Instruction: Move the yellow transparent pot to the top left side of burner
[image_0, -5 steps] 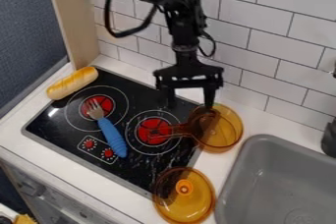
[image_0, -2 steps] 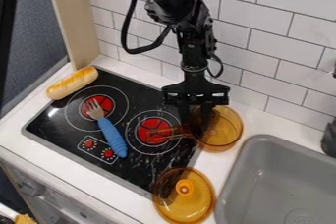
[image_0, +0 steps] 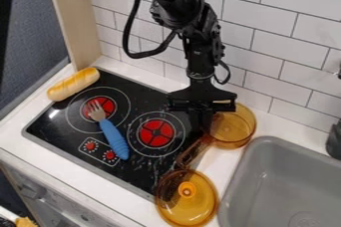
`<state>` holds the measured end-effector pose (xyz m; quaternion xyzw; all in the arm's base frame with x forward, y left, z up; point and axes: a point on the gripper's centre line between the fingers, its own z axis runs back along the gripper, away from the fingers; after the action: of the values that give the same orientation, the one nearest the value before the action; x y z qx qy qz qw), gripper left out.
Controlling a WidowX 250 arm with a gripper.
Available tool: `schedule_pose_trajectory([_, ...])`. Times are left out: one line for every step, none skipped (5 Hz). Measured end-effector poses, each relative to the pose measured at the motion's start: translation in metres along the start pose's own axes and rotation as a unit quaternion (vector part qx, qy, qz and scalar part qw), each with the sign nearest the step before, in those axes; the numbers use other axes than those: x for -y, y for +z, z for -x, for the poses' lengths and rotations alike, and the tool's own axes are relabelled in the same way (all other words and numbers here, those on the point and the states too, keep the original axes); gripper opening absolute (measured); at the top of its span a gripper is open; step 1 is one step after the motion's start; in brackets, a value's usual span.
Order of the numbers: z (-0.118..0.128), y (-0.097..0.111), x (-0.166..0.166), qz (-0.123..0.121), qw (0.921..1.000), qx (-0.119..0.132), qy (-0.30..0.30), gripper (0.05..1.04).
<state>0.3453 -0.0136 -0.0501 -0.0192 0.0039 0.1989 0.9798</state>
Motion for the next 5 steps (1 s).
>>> schedule_pose_trajectory([0.011,0.003,-0.006,-0.006,1.0,0.002,0.006,0.075])
schedule_pose_trajectory([0.021,0.015,-0.009,0.003,0.9999,0.005,0.012,0.074])
schedule_pose_trajectory([0.02,0.034,-0.014,0.016,0.9993,0.007,0.032,0.074])
schedule_pose_trajectory([0.024,0.06,-0.036,-0.004,0.9872,0.042,0.154,0.074])
schedule_pose_trajectory([0.025,0.072,-0.073,0.016,0.9588,0.036,0.281,0.074])
